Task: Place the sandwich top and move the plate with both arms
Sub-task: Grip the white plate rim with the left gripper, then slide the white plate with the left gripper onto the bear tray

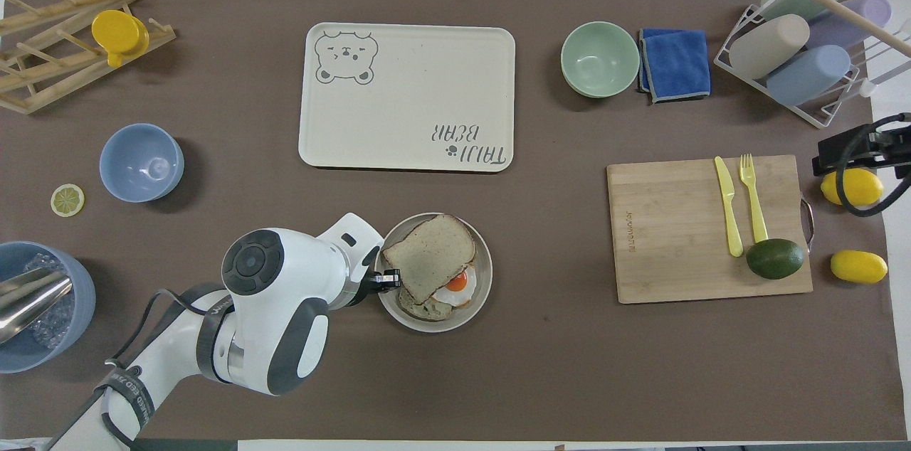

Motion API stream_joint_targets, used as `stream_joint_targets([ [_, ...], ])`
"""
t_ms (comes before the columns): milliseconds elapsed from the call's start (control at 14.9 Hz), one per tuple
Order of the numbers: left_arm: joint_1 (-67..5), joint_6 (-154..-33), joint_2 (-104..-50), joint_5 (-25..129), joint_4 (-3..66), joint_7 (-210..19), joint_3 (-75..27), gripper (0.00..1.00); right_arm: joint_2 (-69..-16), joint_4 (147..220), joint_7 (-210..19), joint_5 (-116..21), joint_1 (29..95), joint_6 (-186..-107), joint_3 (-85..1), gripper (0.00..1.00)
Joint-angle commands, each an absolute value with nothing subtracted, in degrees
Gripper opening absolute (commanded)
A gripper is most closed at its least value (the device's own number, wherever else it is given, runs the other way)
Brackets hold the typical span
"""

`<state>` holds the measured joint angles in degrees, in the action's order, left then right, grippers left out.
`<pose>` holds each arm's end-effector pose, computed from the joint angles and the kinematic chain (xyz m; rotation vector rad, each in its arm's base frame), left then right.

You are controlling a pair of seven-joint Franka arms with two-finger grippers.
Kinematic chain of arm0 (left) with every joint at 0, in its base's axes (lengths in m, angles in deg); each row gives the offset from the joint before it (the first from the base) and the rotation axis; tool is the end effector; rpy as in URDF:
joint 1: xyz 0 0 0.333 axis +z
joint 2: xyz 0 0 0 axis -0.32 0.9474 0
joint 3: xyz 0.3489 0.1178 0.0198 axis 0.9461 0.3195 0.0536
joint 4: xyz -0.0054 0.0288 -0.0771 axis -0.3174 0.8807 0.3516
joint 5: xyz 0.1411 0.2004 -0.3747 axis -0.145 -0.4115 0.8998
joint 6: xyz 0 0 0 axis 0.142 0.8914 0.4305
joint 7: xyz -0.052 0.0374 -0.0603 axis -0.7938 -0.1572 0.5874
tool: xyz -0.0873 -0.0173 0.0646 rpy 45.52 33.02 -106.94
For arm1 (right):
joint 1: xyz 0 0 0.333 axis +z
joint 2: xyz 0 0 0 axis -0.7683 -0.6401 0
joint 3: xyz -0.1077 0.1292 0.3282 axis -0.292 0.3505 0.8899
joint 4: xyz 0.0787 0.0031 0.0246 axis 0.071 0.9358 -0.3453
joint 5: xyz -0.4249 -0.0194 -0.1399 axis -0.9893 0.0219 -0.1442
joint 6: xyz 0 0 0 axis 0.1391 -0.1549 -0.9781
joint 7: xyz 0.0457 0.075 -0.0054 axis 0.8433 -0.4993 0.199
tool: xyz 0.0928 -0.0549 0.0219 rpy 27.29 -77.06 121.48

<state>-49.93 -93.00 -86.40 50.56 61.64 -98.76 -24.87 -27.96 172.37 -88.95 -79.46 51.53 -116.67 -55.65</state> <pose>0.4214 -0.3051 0.3085 2.9041 0.0319 -0.2158 0.6064 -0.0562 0.6432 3.1201 -0.1020 -0.1457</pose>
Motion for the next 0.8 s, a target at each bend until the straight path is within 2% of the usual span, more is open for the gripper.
stream_joint_targets([
  [0, -51.35, -94.06, -86.57, 51.92, 62.92, -97.13, -24.13, 0.0, -28.11, 171.9, -88.09, -79.36, 51.52, -115.66, -55.78, 1.0],
  [201, -50.57, -93.27, -86.92, 51.92, 62.22, -95.9, -24.05, 0.0, -28.11, 171.98, -88.09, -79.36, 51.7, -115.57, -55.7, 1.0],
  [335, -47.33, -88.21, -88.41, 51.92, 59.51, -94.94, -23.96, 0.0, -28.11, 171.98, -88.09, -79.36, 51.7, -115.57, -55.78, 1.0],
  [536, -39.43, -73.01, -87.81, 51.92, 48.54, -91.16, -23.69, 0.0, -28.11, 171.98, -88.09, -79.36, 51.69, -115.57, -55.78, 1.0],
  [737, -34.75, -67.26, -82.9, 52.01, 36.85, -91.15, -23.69, 0.0, -28.11, 171.98, -88.09, -79.36, 51.7, -115.57, -55.7, 1.0],
])
